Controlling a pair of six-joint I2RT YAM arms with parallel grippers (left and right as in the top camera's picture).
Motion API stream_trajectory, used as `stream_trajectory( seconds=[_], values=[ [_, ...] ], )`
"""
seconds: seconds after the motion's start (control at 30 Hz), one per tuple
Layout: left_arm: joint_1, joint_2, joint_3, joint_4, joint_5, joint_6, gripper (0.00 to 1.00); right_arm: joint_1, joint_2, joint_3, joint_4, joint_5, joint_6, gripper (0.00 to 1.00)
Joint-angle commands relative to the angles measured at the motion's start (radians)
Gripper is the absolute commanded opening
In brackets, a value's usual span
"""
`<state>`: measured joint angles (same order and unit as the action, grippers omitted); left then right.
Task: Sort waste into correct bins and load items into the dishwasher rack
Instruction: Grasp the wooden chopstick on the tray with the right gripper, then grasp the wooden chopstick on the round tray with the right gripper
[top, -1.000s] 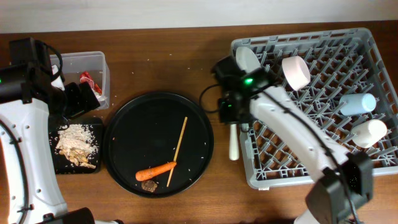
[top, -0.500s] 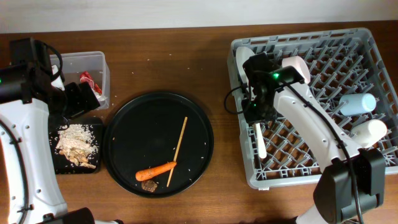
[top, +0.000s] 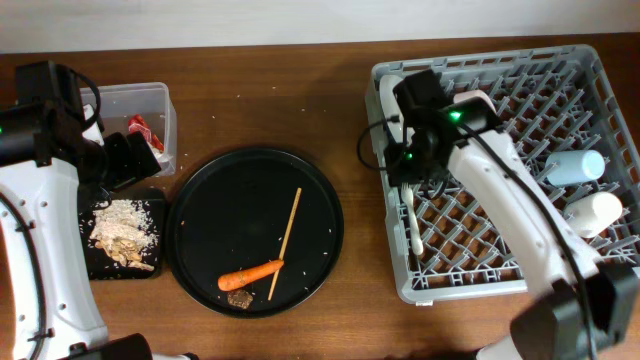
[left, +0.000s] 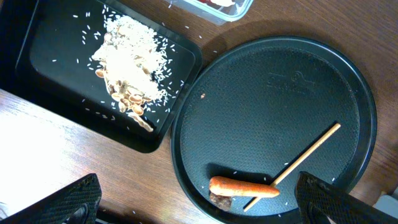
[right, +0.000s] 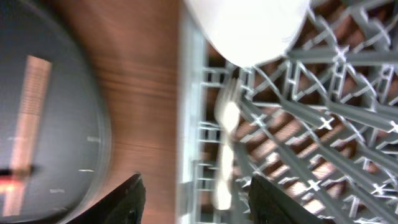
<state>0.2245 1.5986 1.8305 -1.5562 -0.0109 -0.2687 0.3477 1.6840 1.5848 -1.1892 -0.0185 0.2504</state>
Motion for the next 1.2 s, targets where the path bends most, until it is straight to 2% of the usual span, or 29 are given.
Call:
stream_trajectory(
  seconds=[0.0, 0.17, 0.33, 0.57, 0.73, 0.87, 0.97, 1.07, 1.17],
  values=[
    [-0.001, -0.004, 0.001, -0.001, 0.008, 0.016, 0.99, 0.111, -0.017, 0.040, 0.036, -0.117, 0.144, 0.58],
    [-0.001, -0.004, 0.001, -0.001, 0.008, 0.016, 0.99, 0.293, 0.127, 0.040, 0.124, -0.116, 0.306, 0.58],
    [-0.002, -0.004, 0.001, -0.001, 0.013, 0.016, 0.99, 0.401, 0.282, 0.040, 0.219, -0.101, 0.422, 0.58],
    [-0.001, -0.004, 0.001, -0.001, 0.015, 0.016, 0.99, 0.469, 0.450, 0.040, 0.274, -0.074, 0.550, 0.52],
    [-0.001, -0.004, 0.001, -0.001, 0.015, 0.016, 0.99, 0.483, 0.499, 0.040, 0.299, -0.071, 0.557, 0.50],
    [-0.002, -0.004, 0.001, -0.002, 0.016, 0.016, 0.99, 0.484, 0.527, 0.040, 0.301, -0.047, 0.579, 0.38],
    [-0.002, -0.004, 0.001, -0.001, 0.016, 0.016, 0.99, 0.484, 0.537, 0.040, 0.297, -0.046, 0.583, 0.21],
    [-0.002, -0.004, 0.001, -0.002, 0.016, 0.016, 0.99, 0.484, 0.537, 0.040, 0.289, -0.026, 0.631, 0.13],
    [-0.002, -0.004, 0.001, -0.002, 0.015, 0.016, 0.99, 0.483, 0.537, 0.040, 0.287, -0.026, 0.631, 0.11]
  ],
)
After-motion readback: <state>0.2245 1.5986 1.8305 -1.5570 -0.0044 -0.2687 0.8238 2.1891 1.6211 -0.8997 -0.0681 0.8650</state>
